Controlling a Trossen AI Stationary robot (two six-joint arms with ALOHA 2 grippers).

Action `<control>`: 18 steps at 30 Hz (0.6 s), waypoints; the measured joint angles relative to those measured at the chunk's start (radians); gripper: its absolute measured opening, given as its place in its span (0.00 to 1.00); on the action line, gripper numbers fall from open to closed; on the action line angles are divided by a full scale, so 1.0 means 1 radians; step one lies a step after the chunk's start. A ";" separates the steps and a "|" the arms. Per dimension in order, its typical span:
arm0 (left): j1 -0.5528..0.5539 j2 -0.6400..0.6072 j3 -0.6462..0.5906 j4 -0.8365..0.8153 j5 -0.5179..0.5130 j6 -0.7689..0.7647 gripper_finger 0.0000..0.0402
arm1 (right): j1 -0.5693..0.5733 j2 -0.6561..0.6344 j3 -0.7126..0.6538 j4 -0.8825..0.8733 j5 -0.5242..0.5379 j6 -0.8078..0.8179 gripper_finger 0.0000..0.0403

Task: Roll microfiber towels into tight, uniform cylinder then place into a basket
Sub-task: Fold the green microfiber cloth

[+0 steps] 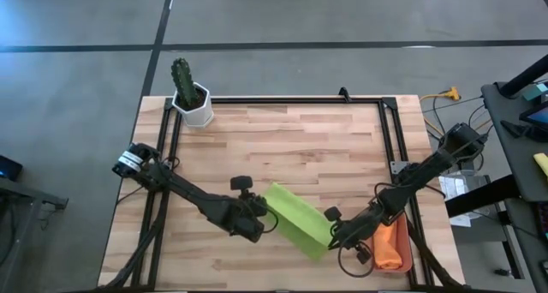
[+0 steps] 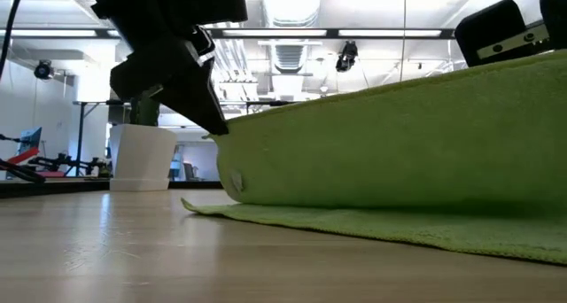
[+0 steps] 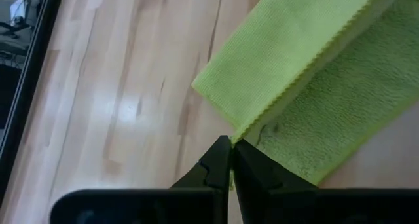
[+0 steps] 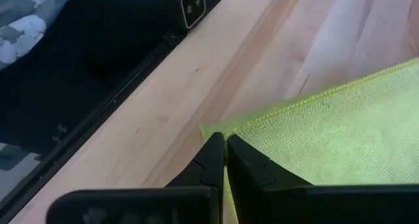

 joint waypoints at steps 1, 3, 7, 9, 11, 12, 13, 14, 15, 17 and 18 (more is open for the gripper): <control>0.001 0.000 0.000 0.001 0.000 0.000 0.00 | 0.000 0.001 0.000 0.002 0.000 -0.002 0.02; 0.000 0.000 0.000 0.001 0.004 -0.004 0.00 | 0.000 0.013 0.000 0.012 -0.001 -0.003 0.02; 0.001 0.000 -0.002 0.015 0.052 -0.008 0.00 | 0.000 0.072 0.000 0.053 -0.009 -0.009 0.02; 0.000 0.003 -0.003 0.020 0.062 -0.008 0.00 | 0.000 0.112 -0.001 0.077 -0.010 -0.020 0.02; 0.000 0.011 -0.003 0.021 0.070 -0.008 0.00 | 0.000 0.151 -0.001 0.117 -0.011 -0.031 0.02; 0.000 0.012 -0.005 0.021 0.077 -0.008 0.00 | 0.000 0.167 0.000 0.131 -0.015 -0.036 0.02; 0.000 0.012 -0.008 0.022 0.085 -0.008 0.00 | 0.000 0.184 0.004 0.145 -0.023 -0.038 0.02; 0.000 0.015 -0.009 0.023 0.087 -0.009 0.00 | 0.000 0.201 0.008 0.159 -0.026 -0.040 0.02; 0.000 0.018 -0.009 0.022 0.088 -0.009 0.00 | 0.000 0.212 0.010 0.170 -0.027 -0.043 0.02; 0.000 0.022 -0.012 0.016 0.088 -0.008 0.00 | 0.000 0.234 0.017 0.186 -0.026 -0.053 0.02; 0.000 0.022 -0.012 0.013 0.088 -0.008 0.00 | 0.000 0.243 0.022 0.194 -0.026 -0.058 0.02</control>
